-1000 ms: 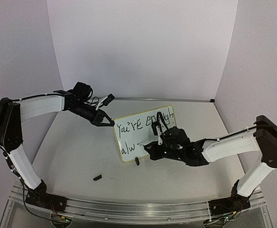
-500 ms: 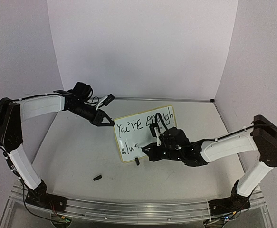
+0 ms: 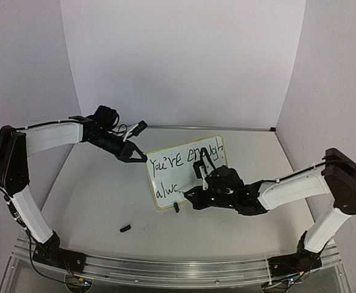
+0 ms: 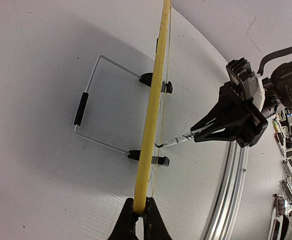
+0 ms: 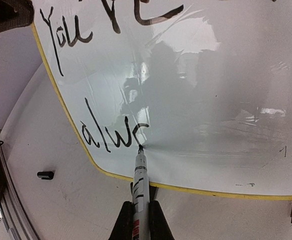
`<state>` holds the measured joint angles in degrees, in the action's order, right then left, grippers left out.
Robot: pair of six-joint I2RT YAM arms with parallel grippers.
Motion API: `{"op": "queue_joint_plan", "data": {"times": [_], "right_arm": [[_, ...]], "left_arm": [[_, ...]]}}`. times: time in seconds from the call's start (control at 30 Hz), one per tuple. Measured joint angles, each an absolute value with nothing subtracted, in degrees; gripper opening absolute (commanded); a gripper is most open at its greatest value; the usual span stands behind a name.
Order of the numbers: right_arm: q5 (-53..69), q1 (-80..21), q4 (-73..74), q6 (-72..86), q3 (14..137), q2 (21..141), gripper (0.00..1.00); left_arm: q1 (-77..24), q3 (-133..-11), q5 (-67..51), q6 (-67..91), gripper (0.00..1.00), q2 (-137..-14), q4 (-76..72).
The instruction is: Write a sentence on the whiteboard
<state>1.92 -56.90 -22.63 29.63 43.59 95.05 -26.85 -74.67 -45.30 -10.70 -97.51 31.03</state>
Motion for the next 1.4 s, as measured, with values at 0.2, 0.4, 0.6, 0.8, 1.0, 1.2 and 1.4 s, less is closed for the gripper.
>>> {"op": "queue_joint_plan", "data": {"times": [0.2,0.4,0.6,0.8,1.0,1.2,1.4], "right_arm": [[1.03,-56.93,-22.64,29.58,43.6,94.74,0.0],[-0.3,-56.9,-22.81,29.54,43.62,94.04,0.0],[-1.27,-56.89,-22.93,29.47,43.62,93.47,0.0],[-1.77,-56.86,-23.1,29.52,43.62,93.3,0.0],[-1.45,-56.86,-23.09,29.85,43.61,93.32,0.0],[-0.2,-56.88,-23.45,30.49,43.36,94.21,0.0],[0.37,-56.88,-23.57,31.06,42.94,94.35,0.0]], "left_arm": [[-26.85,-74.67,-45.3,-10.68,0.0,-97.51,31.03],[-26.85,-74.67,-45.3,-10.7,0.0,-97.51,31.03],[-26.85,-74.67,-45.31,-10.7,0.0,-97.51,31.03],[-26.85,-74.67,-45.31,-10.7,0.0,-97.51,31.03],[-26.85,-74.67,-45.3,-10.72,0.0,-97.51,31.03],[-26.85,-74.67,-45.3,-10.68,0.0,-97.51,31.03],[-26.85,-74.67,-45.3,-10.68,0.0,-97.51,31.03]]}}
